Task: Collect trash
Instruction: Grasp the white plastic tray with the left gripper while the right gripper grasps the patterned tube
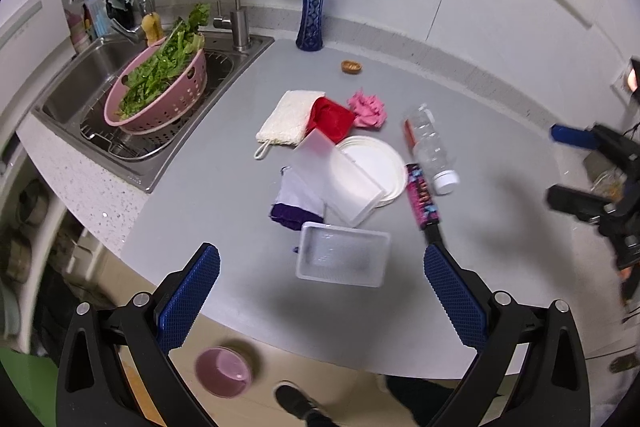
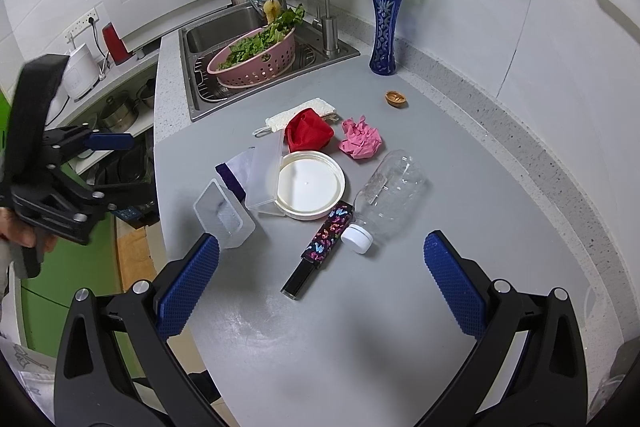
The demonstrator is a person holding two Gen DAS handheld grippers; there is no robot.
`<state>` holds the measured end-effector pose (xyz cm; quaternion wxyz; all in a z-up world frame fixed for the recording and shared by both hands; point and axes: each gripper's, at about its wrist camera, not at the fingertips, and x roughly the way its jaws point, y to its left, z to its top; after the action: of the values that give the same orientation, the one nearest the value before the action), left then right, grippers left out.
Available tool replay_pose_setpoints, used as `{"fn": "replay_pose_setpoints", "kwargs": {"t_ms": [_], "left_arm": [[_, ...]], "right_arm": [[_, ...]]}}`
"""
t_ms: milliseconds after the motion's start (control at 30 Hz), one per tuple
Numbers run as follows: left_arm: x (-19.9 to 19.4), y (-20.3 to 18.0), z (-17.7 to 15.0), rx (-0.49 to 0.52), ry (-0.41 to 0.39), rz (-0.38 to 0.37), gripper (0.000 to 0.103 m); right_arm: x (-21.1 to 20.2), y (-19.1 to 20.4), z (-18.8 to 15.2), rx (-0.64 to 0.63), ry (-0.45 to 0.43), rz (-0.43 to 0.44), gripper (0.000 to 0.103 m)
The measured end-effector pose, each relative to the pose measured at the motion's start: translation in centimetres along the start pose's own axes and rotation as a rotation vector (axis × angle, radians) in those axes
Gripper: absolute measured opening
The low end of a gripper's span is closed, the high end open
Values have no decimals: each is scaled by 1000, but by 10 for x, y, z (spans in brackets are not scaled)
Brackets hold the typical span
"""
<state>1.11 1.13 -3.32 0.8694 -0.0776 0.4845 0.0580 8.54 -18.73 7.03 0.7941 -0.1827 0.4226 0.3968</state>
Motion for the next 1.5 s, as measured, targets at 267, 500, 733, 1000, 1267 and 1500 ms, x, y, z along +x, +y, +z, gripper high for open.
{"fn": "replay_pose_setpoints", "kwargs": {"t_ms": [267,500,733,1000,1267,1500], "left_arm": [[48,14,-6,36,50,39,98],[80,28,-9,-23,96,2,98],[100,27,-10,-10,141,-19,50],[109,22,-13,8,168,-48,3],[81,21,-7,9,118,-57,3],[47,24,3,10,45,-52,3]], "right_arm": [[11,-4,-3,16,17,7,100],[19,-13,-5,38,39,4,100],[27,-19,-5,53,64,2,100],[38,-20,-6,59,92,6,100],[48,-12,-7,62,110,5,100],[78,-1,-12,106,154,-57,100]]}}
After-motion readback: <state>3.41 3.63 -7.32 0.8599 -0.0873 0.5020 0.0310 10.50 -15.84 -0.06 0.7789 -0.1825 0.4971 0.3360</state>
